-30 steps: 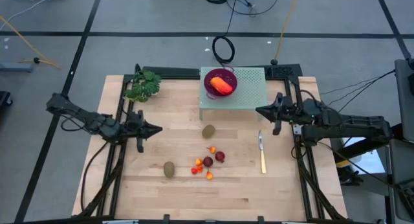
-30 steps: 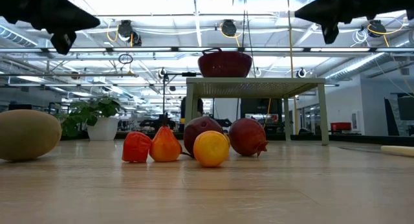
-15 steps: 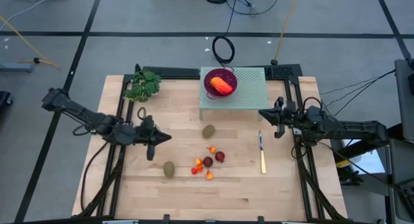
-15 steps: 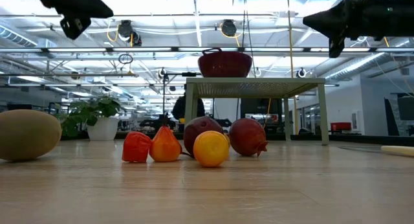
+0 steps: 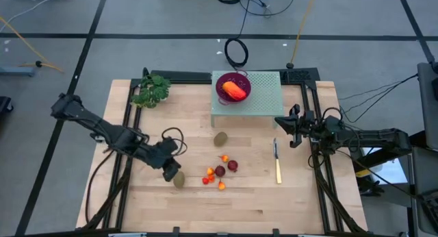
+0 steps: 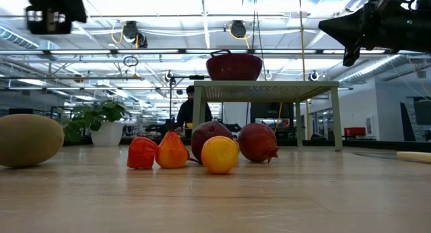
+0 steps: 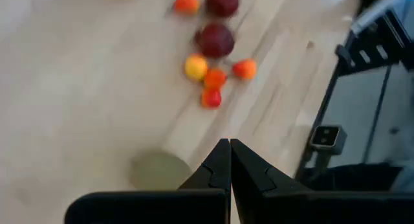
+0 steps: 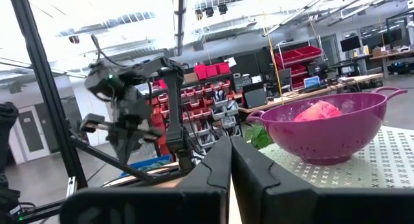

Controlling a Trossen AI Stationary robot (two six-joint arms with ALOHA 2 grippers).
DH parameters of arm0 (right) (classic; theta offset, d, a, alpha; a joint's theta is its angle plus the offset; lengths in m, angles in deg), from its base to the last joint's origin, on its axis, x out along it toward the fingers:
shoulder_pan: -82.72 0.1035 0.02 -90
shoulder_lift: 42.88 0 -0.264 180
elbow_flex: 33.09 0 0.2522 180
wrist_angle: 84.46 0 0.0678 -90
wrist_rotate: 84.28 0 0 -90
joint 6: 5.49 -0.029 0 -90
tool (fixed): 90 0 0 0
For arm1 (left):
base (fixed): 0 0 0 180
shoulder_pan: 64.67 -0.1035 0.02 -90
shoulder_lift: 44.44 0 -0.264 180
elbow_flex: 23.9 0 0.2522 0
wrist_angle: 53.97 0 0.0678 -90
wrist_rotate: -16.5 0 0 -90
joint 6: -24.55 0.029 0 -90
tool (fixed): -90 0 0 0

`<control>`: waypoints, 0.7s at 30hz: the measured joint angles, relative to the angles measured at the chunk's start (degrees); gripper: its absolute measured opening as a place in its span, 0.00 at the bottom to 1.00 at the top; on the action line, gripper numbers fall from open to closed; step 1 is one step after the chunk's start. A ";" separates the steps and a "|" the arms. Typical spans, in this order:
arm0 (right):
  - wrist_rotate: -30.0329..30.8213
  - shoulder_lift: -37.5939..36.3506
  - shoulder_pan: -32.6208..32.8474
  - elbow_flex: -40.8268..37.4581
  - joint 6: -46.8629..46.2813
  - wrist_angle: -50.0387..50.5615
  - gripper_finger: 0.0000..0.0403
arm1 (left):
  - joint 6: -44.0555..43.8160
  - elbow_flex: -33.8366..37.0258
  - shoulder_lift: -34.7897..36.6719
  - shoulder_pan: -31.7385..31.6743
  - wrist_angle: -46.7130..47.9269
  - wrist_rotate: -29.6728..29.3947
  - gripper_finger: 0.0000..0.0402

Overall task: Pick & Place Fruit
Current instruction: Put the kiwi into the dark red colander on the shelf

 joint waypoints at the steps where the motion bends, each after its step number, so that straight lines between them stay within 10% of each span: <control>1: 0.00 0.00 0.00 0.00 0.00 -0.01 0.01 | -4.42 0.00 -0.77 0.28 0.19 0.85 0.00; 10: -0.02 0.00 0.00 0.00 0.00 -0.01 0.01 | -26.13 0.00 -6.04 5.56 0.00 3.15 0.00; 21: -1.55 0.00 0.00 -0.01 0.14 0.16 0.01 | -27.00 0.00 -7.41 9.48 3.90 0.03 0.00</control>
